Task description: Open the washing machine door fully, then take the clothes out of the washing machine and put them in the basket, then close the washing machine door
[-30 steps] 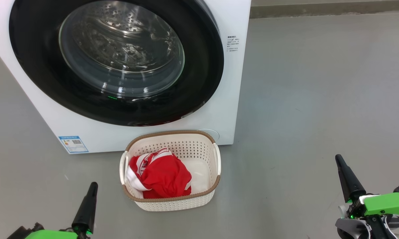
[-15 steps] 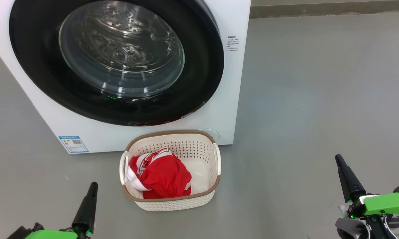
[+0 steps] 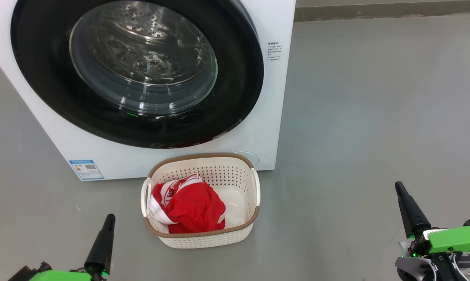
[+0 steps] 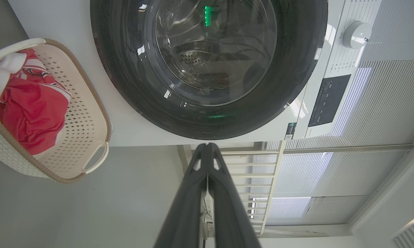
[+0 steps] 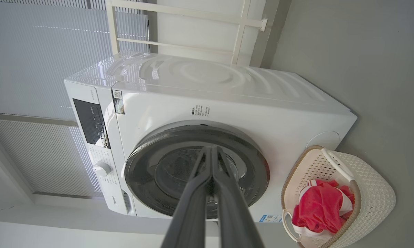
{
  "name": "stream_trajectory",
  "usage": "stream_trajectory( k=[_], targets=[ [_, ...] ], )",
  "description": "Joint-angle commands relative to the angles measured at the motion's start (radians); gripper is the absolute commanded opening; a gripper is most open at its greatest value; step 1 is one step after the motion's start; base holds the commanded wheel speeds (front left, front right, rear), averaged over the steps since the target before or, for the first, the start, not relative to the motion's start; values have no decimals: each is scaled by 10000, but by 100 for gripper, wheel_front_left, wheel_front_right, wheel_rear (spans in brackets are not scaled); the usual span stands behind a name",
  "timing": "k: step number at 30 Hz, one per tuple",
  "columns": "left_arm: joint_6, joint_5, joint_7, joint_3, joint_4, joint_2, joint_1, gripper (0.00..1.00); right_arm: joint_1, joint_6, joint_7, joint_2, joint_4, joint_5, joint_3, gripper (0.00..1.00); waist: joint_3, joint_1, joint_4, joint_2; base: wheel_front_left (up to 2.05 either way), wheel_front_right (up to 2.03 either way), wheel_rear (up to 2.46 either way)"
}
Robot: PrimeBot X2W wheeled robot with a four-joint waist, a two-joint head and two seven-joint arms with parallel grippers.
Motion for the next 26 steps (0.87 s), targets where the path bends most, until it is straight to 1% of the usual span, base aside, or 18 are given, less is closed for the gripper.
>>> stream_trajectory(
  k=[1,26],
  targets=[
    [-73,-70,33,353,-206,148,-391,0,-433,6,58,-146,-249,60,174,0,0,0,0,0,0,0,0],
    [-73,-70,32,353,-207,148,-391,0,-433,6,58,-146,-249,60,174,0,0,-1,0,0,0,0,0]
  ],
)
